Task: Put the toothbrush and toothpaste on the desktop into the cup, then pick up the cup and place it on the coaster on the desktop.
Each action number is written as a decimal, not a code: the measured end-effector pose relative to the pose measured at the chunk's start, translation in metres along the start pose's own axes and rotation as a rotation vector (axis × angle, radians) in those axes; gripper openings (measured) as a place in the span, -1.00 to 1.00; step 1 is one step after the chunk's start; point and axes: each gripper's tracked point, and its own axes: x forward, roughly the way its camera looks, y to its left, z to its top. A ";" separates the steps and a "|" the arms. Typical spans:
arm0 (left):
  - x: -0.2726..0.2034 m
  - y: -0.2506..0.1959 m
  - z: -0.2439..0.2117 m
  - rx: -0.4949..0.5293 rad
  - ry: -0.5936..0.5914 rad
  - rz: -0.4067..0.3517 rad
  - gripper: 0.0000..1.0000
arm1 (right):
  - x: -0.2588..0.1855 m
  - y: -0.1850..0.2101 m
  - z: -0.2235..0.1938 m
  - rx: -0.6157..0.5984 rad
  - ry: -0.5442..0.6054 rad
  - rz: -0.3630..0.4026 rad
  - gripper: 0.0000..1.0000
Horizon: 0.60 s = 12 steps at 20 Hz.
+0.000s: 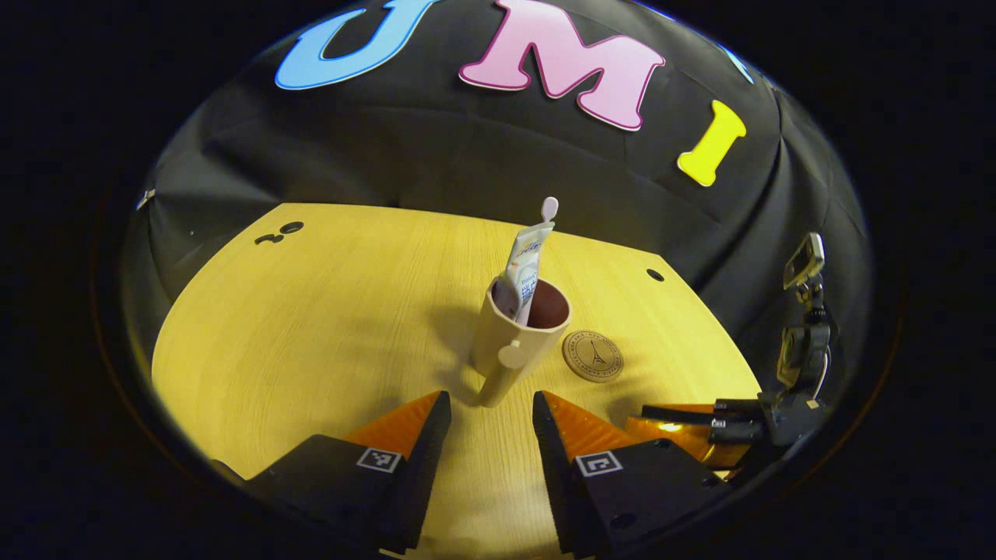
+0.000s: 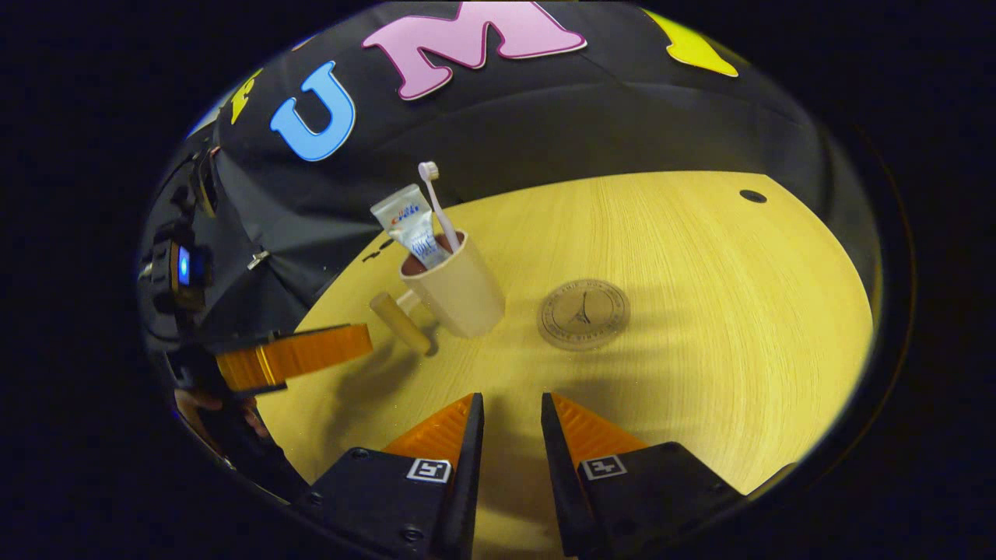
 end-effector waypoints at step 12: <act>0.038 0.004 0.006 0.166 0.324 0.051 0.33 | -0.064 -0.032 -0.037 0.061 0.113 -0.032 -0.09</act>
